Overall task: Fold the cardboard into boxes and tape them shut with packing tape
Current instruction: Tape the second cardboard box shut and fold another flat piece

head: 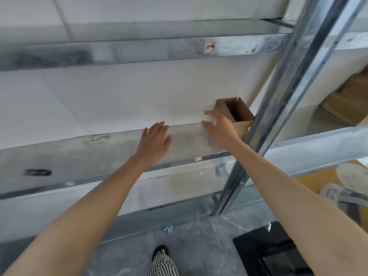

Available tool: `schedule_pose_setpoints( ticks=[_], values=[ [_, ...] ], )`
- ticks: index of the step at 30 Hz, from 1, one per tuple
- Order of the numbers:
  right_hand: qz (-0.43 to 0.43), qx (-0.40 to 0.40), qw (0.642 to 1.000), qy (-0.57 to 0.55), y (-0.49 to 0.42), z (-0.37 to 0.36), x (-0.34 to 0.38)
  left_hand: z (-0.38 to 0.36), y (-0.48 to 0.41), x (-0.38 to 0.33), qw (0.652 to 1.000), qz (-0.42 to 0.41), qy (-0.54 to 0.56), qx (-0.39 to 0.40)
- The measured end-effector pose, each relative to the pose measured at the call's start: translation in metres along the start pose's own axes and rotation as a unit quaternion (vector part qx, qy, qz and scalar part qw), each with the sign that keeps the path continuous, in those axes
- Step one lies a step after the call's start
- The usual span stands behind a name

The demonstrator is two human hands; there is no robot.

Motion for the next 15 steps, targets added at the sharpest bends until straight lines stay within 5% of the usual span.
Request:
schedule_pose_setpoints(
  ticks=[15],
  values=[
    [0.188, 0.150, 0.970, -0.020, 0.029, -0.207, 0.250, 0.112, 0.222, 0.242, 0.967, 0.229, -0.063, -0.094]
  ],
)
Point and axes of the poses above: each hand's wrist, its own y-axis away from the middle knuckle, its own z-axis out of the back of the hand, x = y × z, the point moved 6 cm from there along -y, towards the middle knuckle, and after that the axes turned 6 degrees about x, right-handed, at the moved point
